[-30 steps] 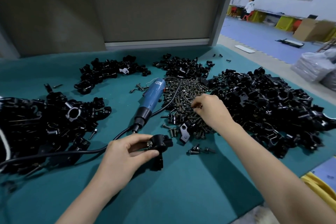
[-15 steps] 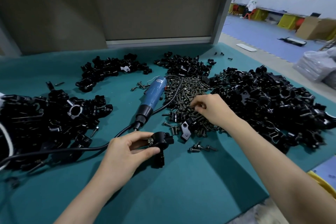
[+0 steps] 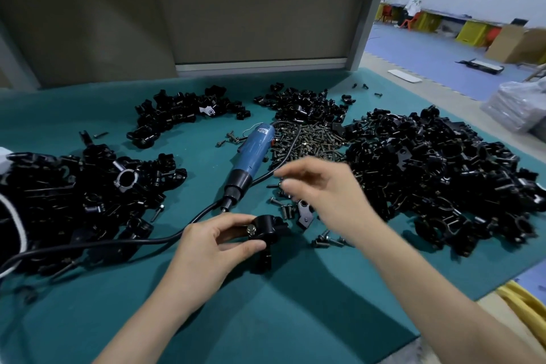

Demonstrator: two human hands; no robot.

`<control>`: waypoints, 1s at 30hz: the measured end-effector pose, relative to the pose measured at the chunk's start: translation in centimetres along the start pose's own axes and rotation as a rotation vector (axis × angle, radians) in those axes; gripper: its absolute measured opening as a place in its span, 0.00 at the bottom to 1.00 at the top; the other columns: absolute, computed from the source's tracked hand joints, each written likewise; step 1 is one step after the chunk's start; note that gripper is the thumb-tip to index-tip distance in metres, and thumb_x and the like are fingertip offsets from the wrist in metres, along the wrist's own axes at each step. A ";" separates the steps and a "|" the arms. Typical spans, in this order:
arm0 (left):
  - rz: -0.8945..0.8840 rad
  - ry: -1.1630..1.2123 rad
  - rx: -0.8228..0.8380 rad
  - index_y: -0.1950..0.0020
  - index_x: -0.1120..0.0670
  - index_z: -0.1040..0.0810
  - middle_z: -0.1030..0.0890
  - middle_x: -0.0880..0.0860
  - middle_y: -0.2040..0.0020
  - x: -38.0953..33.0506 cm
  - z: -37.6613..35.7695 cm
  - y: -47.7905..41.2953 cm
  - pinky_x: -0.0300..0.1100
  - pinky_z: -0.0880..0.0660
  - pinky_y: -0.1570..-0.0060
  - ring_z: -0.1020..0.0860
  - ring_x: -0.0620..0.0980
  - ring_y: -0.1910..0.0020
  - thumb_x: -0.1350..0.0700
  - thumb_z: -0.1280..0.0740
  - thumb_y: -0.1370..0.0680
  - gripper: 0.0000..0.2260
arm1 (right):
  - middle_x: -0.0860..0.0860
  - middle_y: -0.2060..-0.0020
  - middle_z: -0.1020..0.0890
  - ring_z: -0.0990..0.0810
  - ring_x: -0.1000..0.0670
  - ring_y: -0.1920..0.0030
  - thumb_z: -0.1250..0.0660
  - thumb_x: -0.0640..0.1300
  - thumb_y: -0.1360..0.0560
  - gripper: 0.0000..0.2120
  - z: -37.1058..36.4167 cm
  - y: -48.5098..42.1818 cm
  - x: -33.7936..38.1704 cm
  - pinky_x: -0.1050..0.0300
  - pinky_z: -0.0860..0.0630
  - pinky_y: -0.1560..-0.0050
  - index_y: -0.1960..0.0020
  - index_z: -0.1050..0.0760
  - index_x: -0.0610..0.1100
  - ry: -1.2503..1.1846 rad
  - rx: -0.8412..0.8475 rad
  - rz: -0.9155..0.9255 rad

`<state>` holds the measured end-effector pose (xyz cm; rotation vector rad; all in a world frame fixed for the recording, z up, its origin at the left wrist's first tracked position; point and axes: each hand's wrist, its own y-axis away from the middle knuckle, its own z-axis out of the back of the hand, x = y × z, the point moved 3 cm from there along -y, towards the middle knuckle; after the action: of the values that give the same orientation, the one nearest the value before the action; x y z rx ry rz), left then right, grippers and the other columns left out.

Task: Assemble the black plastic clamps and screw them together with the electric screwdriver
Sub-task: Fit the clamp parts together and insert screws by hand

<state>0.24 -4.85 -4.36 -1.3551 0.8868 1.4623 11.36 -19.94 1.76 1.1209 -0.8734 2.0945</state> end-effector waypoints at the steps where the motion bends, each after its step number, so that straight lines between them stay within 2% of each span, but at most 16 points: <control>1: -0.004 0.000 -0.002 0.53 0.50 0.16 0.14 0.45 0.55 0.0 0.0 0.0 0.28 0.24 0.57 0.16 0.43 0.56 0.52 0.25 0.41 0.17 | 0.55 0.62 0.16 0.18 0.53 0.60 0.29 0.34 0.27 0.13 -1.0 0.7 0.2 0.60 0.20 0.56 0.54 0.19 0.53 -0.018 0.015 0.008; 4: -0.013 -0.010 0.004 0.53 0.50 0.16 0.14 0.46 0.54 0.0 0.0 0.0 0.30 0.23 0.54 0.16 0.44 0.55 0.51 0.25 0.41 0.17 | 0.59 0.63 0.18 0.20 0.60 0.60 0.29 0.34 0.28 0.14 -2.4 1.9 -0.6 0.63 0.24 0.54 0.56 0.21 0.54 -0.053 -0.003 -0.016; 9: -0.013 -0.009 -0.003 0.53 0.50 0.16 0.14 0.46 0.55 0.1 0.1 0.0 0.30 0.23 0.54 0.16 0.44 0.55 0.52 0.24 0.39 0.16 | 0.58 0.64 0.19 0.19 0.58 0.58 0.27 0.34 0.28 0.11 -2.4 2.4 -0.9 0.56 0.20 0.55 0.60 0.23 0.50 0.023 -0.061 0.079; 11: -0.020 -0.015 0.008 0.53 0.51 0.16 0.14 0.47 0.55 0.1 0.1 0.0 0.31 0.23 0.53 0.16 0.44 0.54 0.56 0.23 0.37 0.13 | 0.60 0.65 0.20 0.20 0.57 0.58 0.27 0.35 0.29 0.07 -2.4 2.4 -0.4 0.63 0.22 0.58 0.60 0.22 0.45 0.136 -0.034 0.194; 13: -0.023 -0.024 0.011 0.53 0.52 0.15 0.14 0.48 0.55 0.1 0.2 0.1 0.32 0.23 0.52 0.16 0.45 0.53 0.62 0.23 0.35 0.13 | 0.59 0.64 0.19 0.19 0.57 0.58 0.26 0.36 0.30 0.08 -2.2 2.3 0.0 0.66 0.23 0.59 0.62 0.23 0.46 0.154 0.006 0.229; 15: -0.012 -0.024 -0.001 0.52 0.53 0.16 0.14 0.48 0.55 0.1 0.2 0.0 0.31 0.23 0.52 0.16 0.45 0.54 0.63 0.23 0.34 0.13 | 0.56 0.62 0.17 0.18 0.57 0.56 0.26 0.38 0.29 0.12 -1.9 2.2 -0.1 0.59 0.20 0.56 0.63 0.24 0.52 0.083 0.033 0.149; 17: 0.003 -0.013 -0.016 0.53 0.52 0.16 0.14 0.47 0.56 0.1 0.1 0.1 0.30 0.23 0.53 0.16 0.44 0.54 0.63 0.23 0.35 0.13 | 0.56 0.61 0.17 0.18 0.56 0.55 0.27 0.37 0.28 0.12 -1.9 2.2 -0.6 0.50 0.20 0.52 0.62 0.23 0.53 0.031 0.025 0.046; 18: 0.006 -0.008 -0.017 0.53 0.52 0.16 0.14 0.46 0.56 0.1 0.1 0.1 0.29 0.23 0.54 0.16 0.44 0.54 0.64 0.23 0.34 0.13 | 0.55 0.62 0.17 0.18 0.55 0.56 0.27 0.36 0.28 0.11 -1.9 2.1 -0.9 0.48 0.20 0.51 0.61 0.22 0.51 -0.012 0.023 -0.009; 20: -0.002 -0.002 -0.012 0.53 0.53 0.16 0.14 0.47 0.55 0.0 -0.1 0.2 0.29 0.24 0.54 0.16 0.44 0.54 0.66 0.24 0.33 0.13 | 0.55 0.64 0.17 0.19 0.55 0.58 0.27 0.34 0.29 0.10 -1.9 2.1 -1.1 0.52 0.20 0.52 0.62 0.22 0.47 -0.135 0.050 -0.094; 22: -0.020 0.007 -0.005 0.53 0.53 0.15 0.14 0.49 0.54 -0.2 -0.1 0.4 0.29 0.24 0.53 0.16 0.45 0.54 0.68 0.24 0.33 0.13 | 0.54 0.63 0.17 0.19 0.54 0.57 0.27 0.33 0.30 0.10 -1.8 2.0 -1.0 0.53 0.22 0.51 0.62 0.22 0.47 -0.152 0.083 -0.085; 24: -0.025 0.020 -0.002 0.53 0.54 0.15 0.14 0.49 0.54 -0.4 -0.2 0.4 0.30 0.23 0.53 0.16 0.46 0.54 0.69 0.25 0.33 0.14 | 0.51 0.62 0.17 0.19 0.49 0.56 0.27 0.33 0.30 0.11 -1.8 2.1 -0.5 0.45 0.23 0.50 0.62 0.22 0.48 -0.129 0.103 -0.043; 26: -0.024 0.025 -0.003 0.54 0.53 0.15 0.14 0.49 0.54 -0.4 -0.2 0.3 0.30 0.23 0.53 0.16 0.46 0.54 0.69 0.24 0.33 0.14 | 0.47 0.61 0.17 0.20 0.44 0.56 0.28 0.32 0.30 0.12 -1.7 2.1 -0.4 0.43 0.23 0.50 0.61 0.21 0.49 -0.137 0.120 -0.025; 30: -0.035 0.022 -0.007 0.55 0.51 0.15 0.14 0.51 0.54 -0.5 -0.2 0.4 0.31 0.23 0.52 0.16 0.46 0.54 0.69 0.24 0.34 0.15 | 0.50 0.63 0.18 0.21 0.53 0.58 0.29 0.29 0.29 0.12 -1.5 2.0 -0.8 0.59 0.24 0.53 0.60 0.22 0.46 -0.218 0.160 -0.085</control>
<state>-0.13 -5.20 -3.94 -1.3873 0.8686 1.4276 9.52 -20.13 -0.13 1.4661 -0.7516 2.0272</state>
